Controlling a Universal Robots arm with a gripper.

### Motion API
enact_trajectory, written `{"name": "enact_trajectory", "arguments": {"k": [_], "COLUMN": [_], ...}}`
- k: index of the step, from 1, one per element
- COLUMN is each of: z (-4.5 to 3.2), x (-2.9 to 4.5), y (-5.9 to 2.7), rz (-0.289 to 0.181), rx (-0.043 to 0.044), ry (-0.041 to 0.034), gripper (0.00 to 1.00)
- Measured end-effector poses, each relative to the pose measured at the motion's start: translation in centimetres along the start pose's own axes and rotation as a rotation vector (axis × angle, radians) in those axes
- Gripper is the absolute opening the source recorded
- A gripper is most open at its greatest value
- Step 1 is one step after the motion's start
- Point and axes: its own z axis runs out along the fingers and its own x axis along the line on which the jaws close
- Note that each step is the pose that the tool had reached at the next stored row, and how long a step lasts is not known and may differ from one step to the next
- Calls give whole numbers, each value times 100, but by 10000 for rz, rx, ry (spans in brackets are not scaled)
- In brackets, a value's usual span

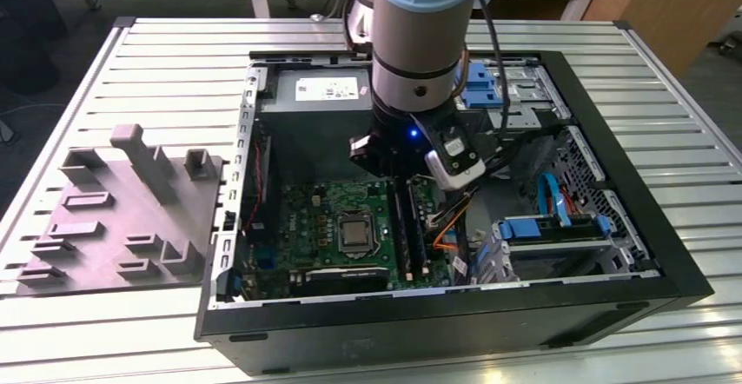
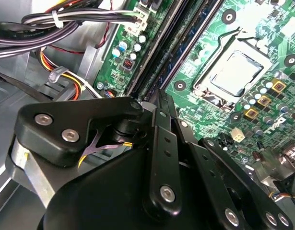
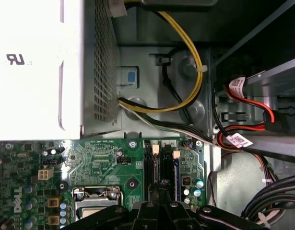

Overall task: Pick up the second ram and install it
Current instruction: 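Press down the second ram until it locks into place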

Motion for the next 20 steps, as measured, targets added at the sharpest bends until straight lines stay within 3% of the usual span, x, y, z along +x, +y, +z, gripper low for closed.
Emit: {"name": "enact_trajectory", "arguments": {"k": [20], "z": [99], "x": [13], "y": [68], "rz": [0], "rx": [-3], "ry": [1], "gripper": [10]}}
